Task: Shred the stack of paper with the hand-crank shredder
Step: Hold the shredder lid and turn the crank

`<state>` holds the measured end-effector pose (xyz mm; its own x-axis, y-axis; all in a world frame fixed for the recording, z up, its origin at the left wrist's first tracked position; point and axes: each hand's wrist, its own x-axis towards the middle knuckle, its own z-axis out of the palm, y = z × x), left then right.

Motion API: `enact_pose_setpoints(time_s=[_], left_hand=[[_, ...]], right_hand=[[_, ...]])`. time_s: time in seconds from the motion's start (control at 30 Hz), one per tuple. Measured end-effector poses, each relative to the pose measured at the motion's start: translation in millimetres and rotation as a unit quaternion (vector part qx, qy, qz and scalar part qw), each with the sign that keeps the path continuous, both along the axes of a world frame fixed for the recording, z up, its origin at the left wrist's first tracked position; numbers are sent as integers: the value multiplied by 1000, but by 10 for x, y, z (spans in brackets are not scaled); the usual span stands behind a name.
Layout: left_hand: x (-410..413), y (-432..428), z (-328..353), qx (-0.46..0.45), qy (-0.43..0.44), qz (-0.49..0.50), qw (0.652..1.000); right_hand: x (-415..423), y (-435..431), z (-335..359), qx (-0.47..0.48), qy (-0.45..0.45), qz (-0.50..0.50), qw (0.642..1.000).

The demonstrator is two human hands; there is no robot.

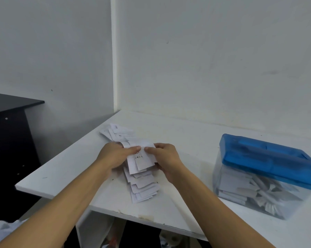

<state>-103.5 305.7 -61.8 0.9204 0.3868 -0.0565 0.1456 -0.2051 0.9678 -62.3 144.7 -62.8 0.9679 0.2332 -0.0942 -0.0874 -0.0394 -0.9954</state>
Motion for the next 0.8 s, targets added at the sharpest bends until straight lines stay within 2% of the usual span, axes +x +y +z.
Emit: enact_pose_setpoints(time_s=[0.13, 0.2, 0.27, 0.37, 0.43, 0.47, 0.53, 0.6, 0.63, 0.7, 0.8], left_hand=[[6, -14, -36, 23, 15, 25, 999], [22, -13, -39, 46, 27, 33, 998], [51, 22, -84, 110, 49, 21, 993], [14, 1, -105, 248, 79, 14, 966], [-55, -82, -32, 283, 27, 64, 957], [-83, -140, 44, 273, -25, 78, 958], [-87, -258, 244, 190, -96, 36, 976], [-99, -419, 477, 62, -105, -51, 991], [-104, -509, 567, 26, -102, -82, 991], [-37, -655, 648, 38, -120, -114, 985], [28, -807, 720, 49, -147, -105, 982]], right_hand=[[0, 6, 26, -28, -9, -17, 999], [6, -18, 64, -10, 7, -18, 1000], [5, -58, 146, 37, 34, -10, 999], [2, -122, 314, 112, 65, -4, 992], [0, -176, 430, 134, 60, -1, 989], [-9, -199, 486, 135, 49, 2, 990], [-48, -240, 582, 113, 12, 13, 993], [-107, -270, 642, 76, -34, 25, 996], [-130, -291, 663, 56, -58, 29, 996], [-177, -325, 707, 23, -102, 36, 994], [-252, -408, 822, -26, -167, 40, 985]])
